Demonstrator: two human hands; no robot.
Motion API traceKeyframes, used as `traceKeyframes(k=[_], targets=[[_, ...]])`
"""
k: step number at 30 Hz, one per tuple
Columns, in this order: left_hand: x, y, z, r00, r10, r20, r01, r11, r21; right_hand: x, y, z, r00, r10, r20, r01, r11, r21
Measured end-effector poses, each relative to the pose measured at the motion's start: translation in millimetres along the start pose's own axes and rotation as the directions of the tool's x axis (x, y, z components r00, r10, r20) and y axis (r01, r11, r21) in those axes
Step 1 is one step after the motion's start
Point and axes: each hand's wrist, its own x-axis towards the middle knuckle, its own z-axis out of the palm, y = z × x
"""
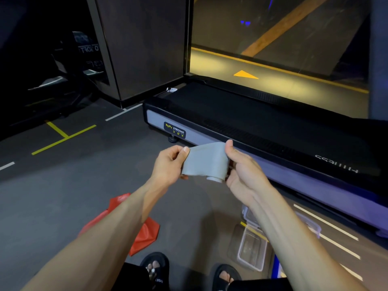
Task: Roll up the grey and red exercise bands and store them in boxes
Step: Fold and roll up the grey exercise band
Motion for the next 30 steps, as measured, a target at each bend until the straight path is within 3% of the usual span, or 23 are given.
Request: traceKeyframes(k=[7,11,15,20,30], targets=[[-2.5,4.7,5.7,1.0,0.031,0.004,-0.031,1.0,0.001,0.6,-2.1,3.2,0.997,0.068,0.021,-0.07,0.994,0.085],[-4.8,6.3,12.2,0.998,0.048,0.031,-0.048,0.999,-0.002,5.5,2.8,6.8,0.996,0.067,-0.063,-0.059,0.991,0.118],[-8.3,9.5,18.0,0.997,0.071,0.039,-0.072,0.997,0.015,0.8,0.8,13.8,0.996,0.075,-0.042,-0.073,0.996,0.05],[-12.0,13.3,16.8,0.995,0.095,0.007,-0.095,0.995,0.035,-5.6,-0.2,14.9,0.998,-0.02,-0.055,0.016,0.997,-0.077],[-20.6,14.2,17.4,0.99,0.139,-0.016,-0.138,0.989,0.056,-20.5,-1.3,8.4,0.999,-0.009,0.049,0.009,1.0,-0.008]])
